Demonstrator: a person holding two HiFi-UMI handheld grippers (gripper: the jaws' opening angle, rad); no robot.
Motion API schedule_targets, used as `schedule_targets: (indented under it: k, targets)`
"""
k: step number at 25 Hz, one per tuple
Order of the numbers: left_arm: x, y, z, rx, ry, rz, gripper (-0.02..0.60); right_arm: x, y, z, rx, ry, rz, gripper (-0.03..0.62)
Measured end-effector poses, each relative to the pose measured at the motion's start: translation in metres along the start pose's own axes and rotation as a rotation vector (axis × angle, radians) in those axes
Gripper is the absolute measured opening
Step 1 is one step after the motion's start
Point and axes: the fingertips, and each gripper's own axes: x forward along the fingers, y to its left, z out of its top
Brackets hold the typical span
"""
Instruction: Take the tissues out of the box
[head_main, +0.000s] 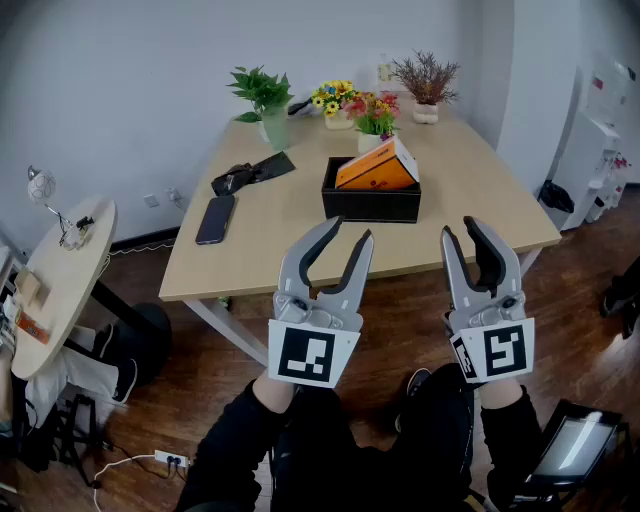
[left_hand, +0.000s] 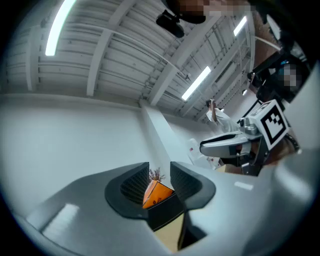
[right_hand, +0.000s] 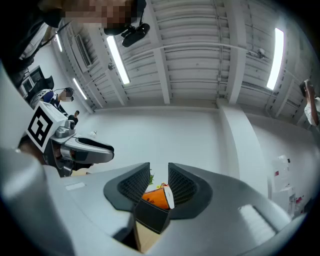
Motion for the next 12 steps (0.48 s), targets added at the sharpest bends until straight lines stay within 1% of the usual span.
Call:
schedule_targets:
  k: [3,5,7,9,12]
  targets:
    - [0.03,0.007,-0.008,0.016,0.018,-0.061,0.139,0.022,-0.014,-0.013,-0.02,0.035,0.046,0.131]
    - [0.049,0.014,-0.016,0.051,0.044,-0.102,0.189,0.039,-0.022,-0.025,-0.031,0.067,0.086,0.143]
    - [0.066,0.021,-0.029,0.089,0.085,-0.142,0.219,0.059,-0.029,-0.038,-0.028,0.104,0.128,0.152]
    - [0.083,0.027,-0.046,0.114,0.14,-0.191,0.231,0.082,-0.032,-0.051,-0.03,0.141,0.175,0.167]
    - [0.108,0.036,-0.076,0.12,0.226,-0.281,0.236,0.118,-0.03,-0.078,-0.071,0.215,0.268,0.203]
